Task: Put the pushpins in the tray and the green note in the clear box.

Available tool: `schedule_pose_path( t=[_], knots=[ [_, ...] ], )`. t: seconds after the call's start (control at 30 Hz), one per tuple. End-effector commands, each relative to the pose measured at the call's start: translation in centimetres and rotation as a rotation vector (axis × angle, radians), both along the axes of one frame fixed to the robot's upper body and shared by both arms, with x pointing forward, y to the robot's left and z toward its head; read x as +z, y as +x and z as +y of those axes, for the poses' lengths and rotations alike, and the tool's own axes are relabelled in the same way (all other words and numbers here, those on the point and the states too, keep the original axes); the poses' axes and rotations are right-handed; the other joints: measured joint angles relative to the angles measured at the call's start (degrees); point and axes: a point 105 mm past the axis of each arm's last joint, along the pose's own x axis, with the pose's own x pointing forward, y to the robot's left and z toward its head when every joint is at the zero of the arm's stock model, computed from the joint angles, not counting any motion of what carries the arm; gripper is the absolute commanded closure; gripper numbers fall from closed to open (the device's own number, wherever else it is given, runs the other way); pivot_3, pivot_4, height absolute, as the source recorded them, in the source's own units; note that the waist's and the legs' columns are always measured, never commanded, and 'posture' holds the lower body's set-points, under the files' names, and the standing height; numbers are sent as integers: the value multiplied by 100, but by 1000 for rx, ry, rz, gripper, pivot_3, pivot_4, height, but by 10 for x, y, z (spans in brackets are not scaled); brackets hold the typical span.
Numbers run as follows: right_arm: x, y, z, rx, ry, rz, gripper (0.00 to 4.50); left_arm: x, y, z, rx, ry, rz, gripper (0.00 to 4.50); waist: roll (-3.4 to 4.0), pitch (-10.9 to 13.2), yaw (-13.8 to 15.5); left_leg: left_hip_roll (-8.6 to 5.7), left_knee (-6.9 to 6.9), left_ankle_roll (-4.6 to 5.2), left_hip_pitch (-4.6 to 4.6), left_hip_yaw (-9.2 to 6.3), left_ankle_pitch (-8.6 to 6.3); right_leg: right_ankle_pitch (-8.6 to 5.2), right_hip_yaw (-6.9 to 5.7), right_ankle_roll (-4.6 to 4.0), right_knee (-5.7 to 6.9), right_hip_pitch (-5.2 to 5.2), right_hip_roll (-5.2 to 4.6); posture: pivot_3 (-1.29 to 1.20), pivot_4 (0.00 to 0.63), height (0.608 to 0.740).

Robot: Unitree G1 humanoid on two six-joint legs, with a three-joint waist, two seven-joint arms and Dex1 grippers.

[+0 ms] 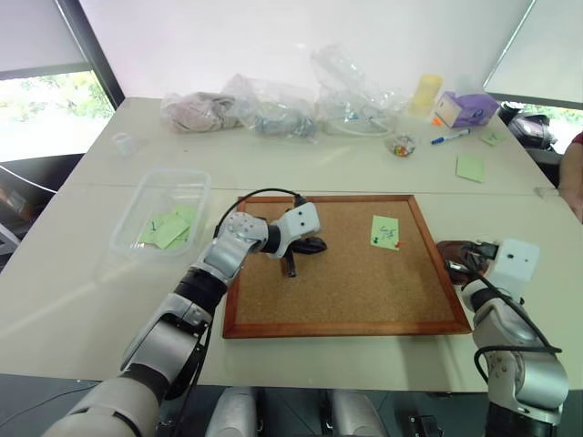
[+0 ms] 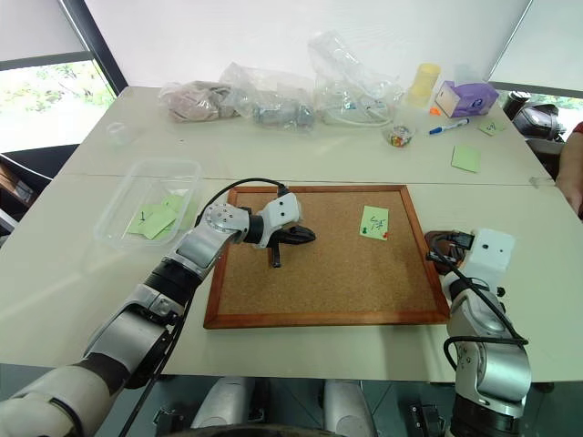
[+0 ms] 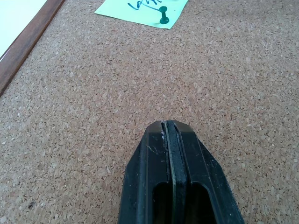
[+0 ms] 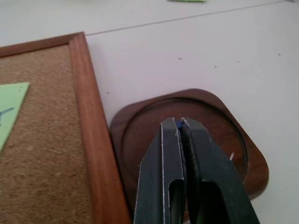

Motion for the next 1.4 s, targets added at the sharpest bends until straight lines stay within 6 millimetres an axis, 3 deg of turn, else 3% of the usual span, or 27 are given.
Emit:
schedule_pose_path(
  t=[0.03,0.2,0.23,0.43,0.57,0.63,0.77,1.13,1.23,1.4],
  knots=[
    [7,-1,-6,-20,-1,-29,2548,-23,-7,3,6,57,63,4500,0,0,-1,0,0,0,0,0,0,0,0,0,0,0,0,0,150,737],
    [9,-1,-8,-25,13,-41,140,-23,-6,6,8,64,63,4500,1,0,-5,0,0,0,0,0,0,0,0,0,0,0,0,0,150,737],
    [10,-1,-8,-26,15,-43,63,-23,-7,7,8,65,63,4500,1,0,-7,0,0,0,0,0,0,0,0,0,0,0,0,0,150,737],
    [21,-3,-11,-31,-16,-89,63,-24,-8,10,13,69,66,4500,1,-1,-24,2,-1,0,1,0,0,0,0,0,0,-1,1,0,150,737],
    [40,13,33,236,-36,-162,63,-26,-10,13,10,74,73,4500,3,-2,-40,3,-2,0,2,1,0,0,0,0,1,-2,3,0,150,737],
    [32,18,55,357,-16,-130,63,-27,-11,15,5,81,75,4500,4,-5,-54,7,-3,0,4,1,0,1,1,1,1,-2,8,0,150,737],
    [15,22,78,471,13,-82,63,-26,-9,16,7,86,71,4500,4,-6,-39,10,-8,0,4,-1,0,0,0,0,3,-4,13,0,150,737],
    [3,34,90,518,16,-71,63,-25,-9,16,13,83,68,4500,4,-6,-42,10,-8,0,4,1,0,0,0,0,1,-5,11,0,150,737],
    [7,37,92,525,10,-91,773,-25,-9,16,15,83,68,4500,4,-6,-40,10,-8,0,4,1,0,0,0,0,2,-5,12,0,150,737],
    [7,39,94,535,6,-91,3417,-25,-8,16,19,82,68,4500,4,-6,-42,10,-8,0,4,1,0,0,0,0,2,-5,12,0,150,737]
  ],
)
